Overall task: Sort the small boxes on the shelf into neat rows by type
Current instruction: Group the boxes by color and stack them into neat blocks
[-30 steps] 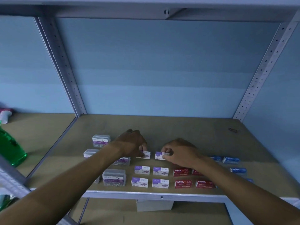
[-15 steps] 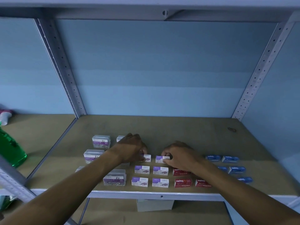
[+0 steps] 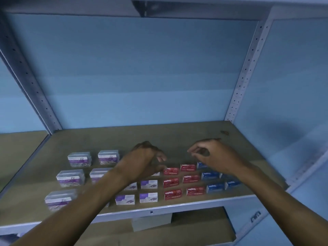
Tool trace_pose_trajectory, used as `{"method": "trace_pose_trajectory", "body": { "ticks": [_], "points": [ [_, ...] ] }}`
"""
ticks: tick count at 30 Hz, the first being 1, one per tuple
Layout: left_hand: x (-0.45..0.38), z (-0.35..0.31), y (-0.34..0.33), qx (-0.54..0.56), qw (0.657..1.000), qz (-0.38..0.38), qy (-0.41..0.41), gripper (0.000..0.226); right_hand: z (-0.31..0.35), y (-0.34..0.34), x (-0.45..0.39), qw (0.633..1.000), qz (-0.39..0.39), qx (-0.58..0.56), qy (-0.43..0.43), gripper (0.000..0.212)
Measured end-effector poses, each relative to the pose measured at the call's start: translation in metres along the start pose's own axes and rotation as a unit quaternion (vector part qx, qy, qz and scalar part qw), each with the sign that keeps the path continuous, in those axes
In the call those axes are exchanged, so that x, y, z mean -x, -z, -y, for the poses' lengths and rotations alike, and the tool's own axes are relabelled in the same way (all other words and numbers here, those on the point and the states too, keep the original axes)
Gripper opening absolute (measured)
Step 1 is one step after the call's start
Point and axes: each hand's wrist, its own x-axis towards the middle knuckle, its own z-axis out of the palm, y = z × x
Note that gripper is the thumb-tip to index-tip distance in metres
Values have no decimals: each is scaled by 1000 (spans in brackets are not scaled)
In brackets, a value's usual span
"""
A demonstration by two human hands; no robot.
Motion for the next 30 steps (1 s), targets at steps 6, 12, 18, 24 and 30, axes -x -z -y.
{"method": "trace_pose_trajectory", "body": {
  "ticks": [6, 12, 18, 24, 30],
  "points": [
    [-23, -50, -36, 36, 998, 28, -51, 25, -67, 30, 51, 996, 17, 12, -85, 17],
    [-37, -82, -70, 25, 997, 8, -79, 30, -107, 27, 76, 993, 48, 27, -107, 18],
    [-44, -106, -88, -16, 996, 10, -83, 26, -120, 12, 80, 995, 66, 38, -56, 22],
    [-52, -118, -93, -19, 998, 19, -54, 21, -127, -3, 77, 998, 52, 19, -39, 23],
    [-56, -121, -97, -13, 999, 23, -43, 21, -129, -7, 79, 999, 33, 9, -28, 22]
  ]
}}
